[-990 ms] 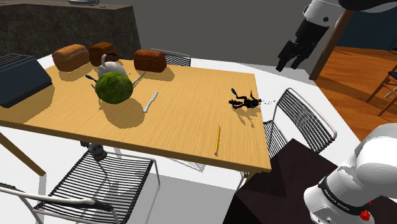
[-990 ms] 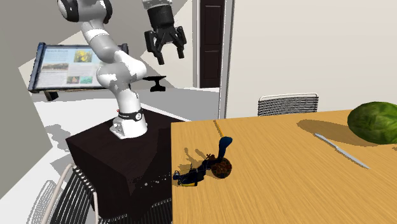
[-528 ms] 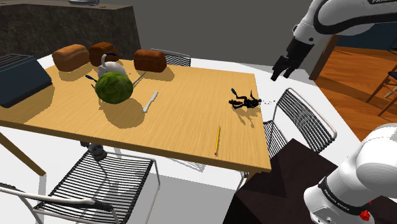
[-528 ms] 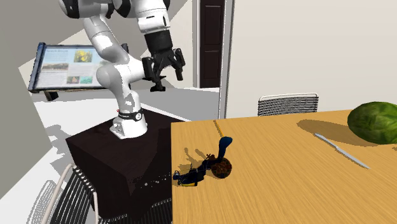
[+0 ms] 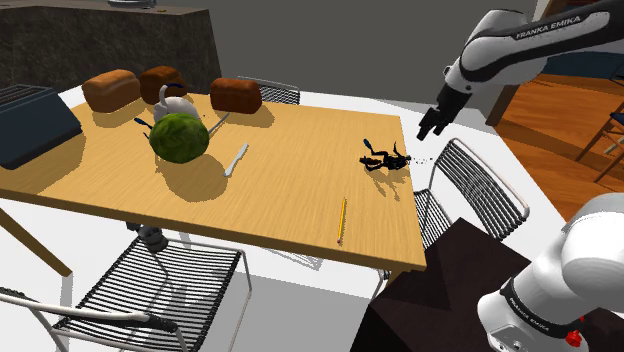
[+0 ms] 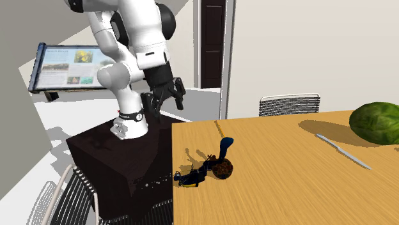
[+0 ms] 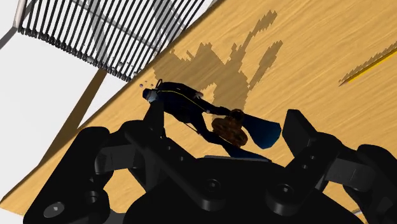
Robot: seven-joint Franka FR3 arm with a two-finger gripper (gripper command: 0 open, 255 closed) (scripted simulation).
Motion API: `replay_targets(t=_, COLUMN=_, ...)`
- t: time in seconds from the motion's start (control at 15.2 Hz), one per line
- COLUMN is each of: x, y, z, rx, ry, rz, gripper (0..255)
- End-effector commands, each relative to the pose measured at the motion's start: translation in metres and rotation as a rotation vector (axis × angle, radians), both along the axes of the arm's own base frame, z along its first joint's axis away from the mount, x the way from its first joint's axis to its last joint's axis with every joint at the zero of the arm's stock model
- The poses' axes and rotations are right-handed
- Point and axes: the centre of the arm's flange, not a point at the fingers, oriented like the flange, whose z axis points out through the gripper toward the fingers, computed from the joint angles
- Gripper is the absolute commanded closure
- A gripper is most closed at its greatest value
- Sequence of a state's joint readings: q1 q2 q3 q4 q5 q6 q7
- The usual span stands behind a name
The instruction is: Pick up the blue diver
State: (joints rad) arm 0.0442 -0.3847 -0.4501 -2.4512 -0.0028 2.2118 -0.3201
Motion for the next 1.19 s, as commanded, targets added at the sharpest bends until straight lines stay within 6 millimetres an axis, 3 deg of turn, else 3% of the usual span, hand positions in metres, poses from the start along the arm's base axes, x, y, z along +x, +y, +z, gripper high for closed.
replay_targets(t=0.0, x=0.01, y=-0.015, z=-0.023, rx=-0.001, ry=0.0, rz=0.013, gripper=0)
replay_targets(t=0.59, x=0.057, y=-0.074, z=-0.109, rx=0.004, ry=0.004, rz=0.066, gripper=0)
replay_targets(t=1.12, x=0.057, y=-0.074, z=-0.149, rx=0.004, ry=0.004, rz=0.066, gripper=0)
